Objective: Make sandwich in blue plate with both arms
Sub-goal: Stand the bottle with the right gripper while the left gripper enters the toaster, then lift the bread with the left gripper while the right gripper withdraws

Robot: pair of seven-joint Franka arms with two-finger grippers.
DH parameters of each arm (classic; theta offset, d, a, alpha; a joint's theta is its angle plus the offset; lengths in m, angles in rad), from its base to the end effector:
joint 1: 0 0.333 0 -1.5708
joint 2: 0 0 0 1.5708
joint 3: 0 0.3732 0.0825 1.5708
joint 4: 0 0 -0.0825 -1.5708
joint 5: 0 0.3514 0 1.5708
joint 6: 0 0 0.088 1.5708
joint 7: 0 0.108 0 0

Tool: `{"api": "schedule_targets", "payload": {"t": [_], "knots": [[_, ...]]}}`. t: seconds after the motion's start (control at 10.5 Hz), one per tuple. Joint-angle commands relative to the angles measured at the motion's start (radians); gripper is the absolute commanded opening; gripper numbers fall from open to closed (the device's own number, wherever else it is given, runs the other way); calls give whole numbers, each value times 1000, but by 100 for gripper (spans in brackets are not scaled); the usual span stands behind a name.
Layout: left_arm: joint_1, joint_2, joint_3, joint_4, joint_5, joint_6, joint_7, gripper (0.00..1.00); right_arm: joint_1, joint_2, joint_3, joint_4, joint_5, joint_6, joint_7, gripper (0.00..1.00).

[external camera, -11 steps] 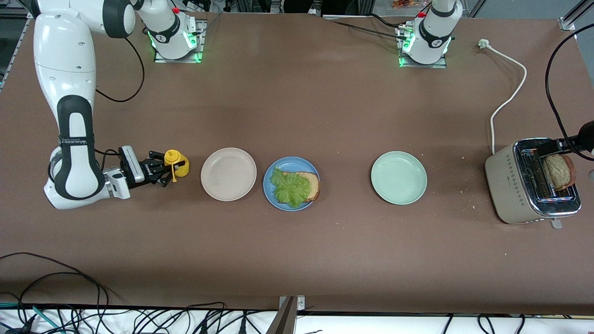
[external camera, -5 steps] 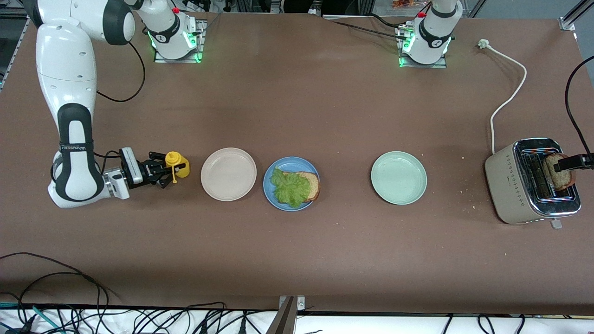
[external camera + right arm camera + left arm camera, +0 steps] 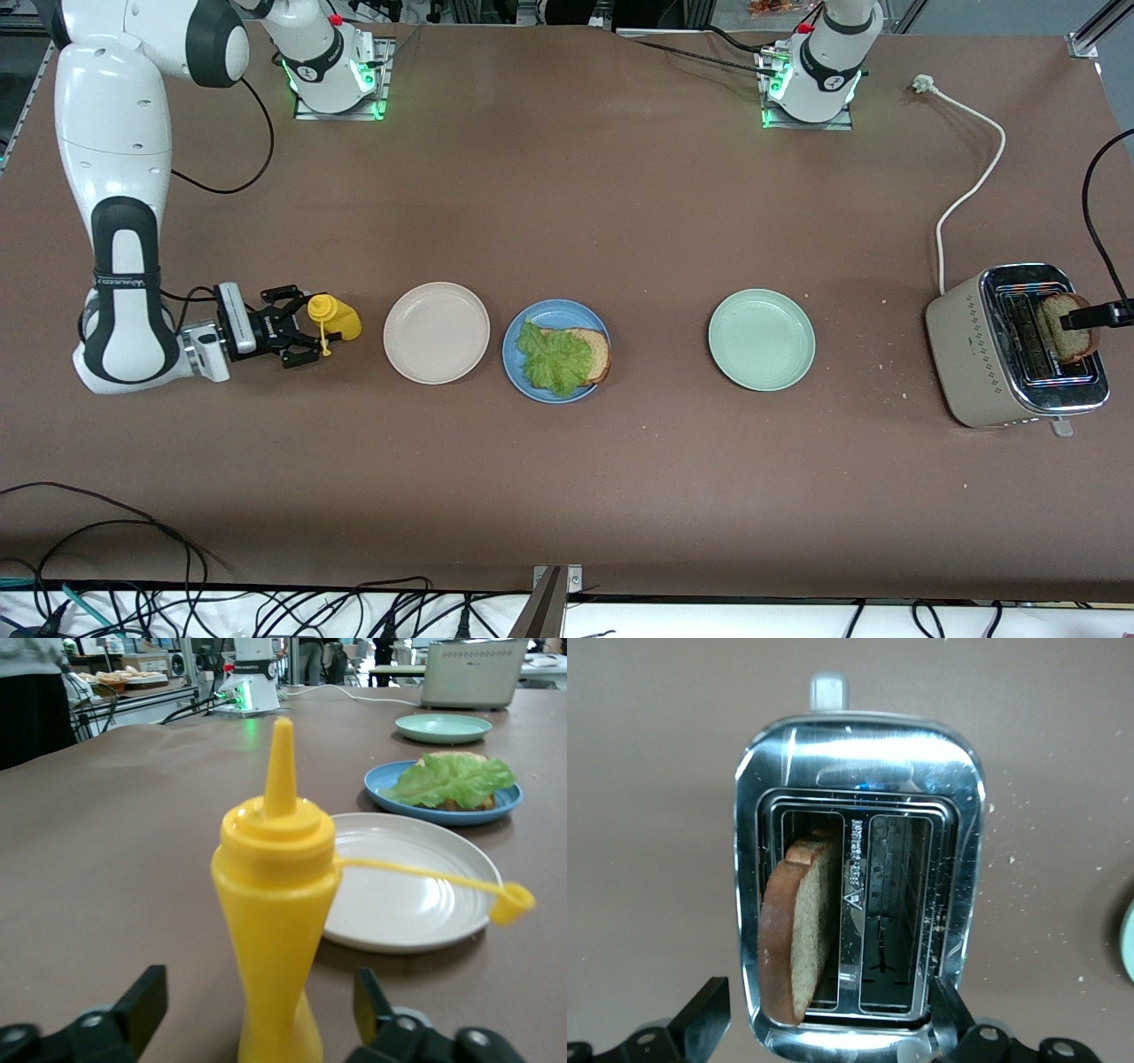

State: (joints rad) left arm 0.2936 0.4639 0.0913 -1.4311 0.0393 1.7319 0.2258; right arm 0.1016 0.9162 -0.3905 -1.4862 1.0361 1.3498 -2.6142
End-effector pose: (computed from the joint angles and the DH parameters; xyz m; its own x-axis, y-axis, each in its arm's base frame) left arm 0.6235 0.2432 0.4765 0.9741 0.1441 -0.1744 0.1393 -0.9894 -0.0400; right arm 0.6469 -0.0230 0.1990 -0.1568 0.4095 0.8988 0.9046 0.4248 -0.0357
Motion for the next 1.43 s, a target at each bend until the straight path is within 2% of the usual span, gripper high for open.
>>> {"api": "schedule_targets", "payload": {"t": [0.0, 0.38, 0.48, 0.57, 0.67, 0.95, 1.24, 1.33], "knots": [[-1, 73, -2, 37, 36, 21, 20, 100, -19, -32, -65, 12, -16, -18, 130, 100], [16, 79, -1, 35, 37, 29, 30, 98, -7, -143, -123, 15, -109, -31, 424, 100], [18, 79, -1, 35, 37, 28, 47, 85, -2, -178, -123, 15, -129, -29, 533, 100], [18, 78, 1, 35, 37, 28, 72, 56, 12, -216, -125, 15, -160, -29, 645, 100], [22, 78, 1, 35, 36, 26, 81, 33, 41, -256, -126, 17, -198, -20, 731, 100], [36, 78, -1, 35, 37, 22, 86, 0, 93, -324, -126, 98, -332, -4, 1003, 100], [36, 61, -2, 38, 36, -4, 79, 0, 168, -421, -119, 129, -459, -11, 1366, 100], [35, 29, -4, 40, 36, -38, 79, 0, 185, -433, -120, 129, -475, -3, 1405, 100]]}}
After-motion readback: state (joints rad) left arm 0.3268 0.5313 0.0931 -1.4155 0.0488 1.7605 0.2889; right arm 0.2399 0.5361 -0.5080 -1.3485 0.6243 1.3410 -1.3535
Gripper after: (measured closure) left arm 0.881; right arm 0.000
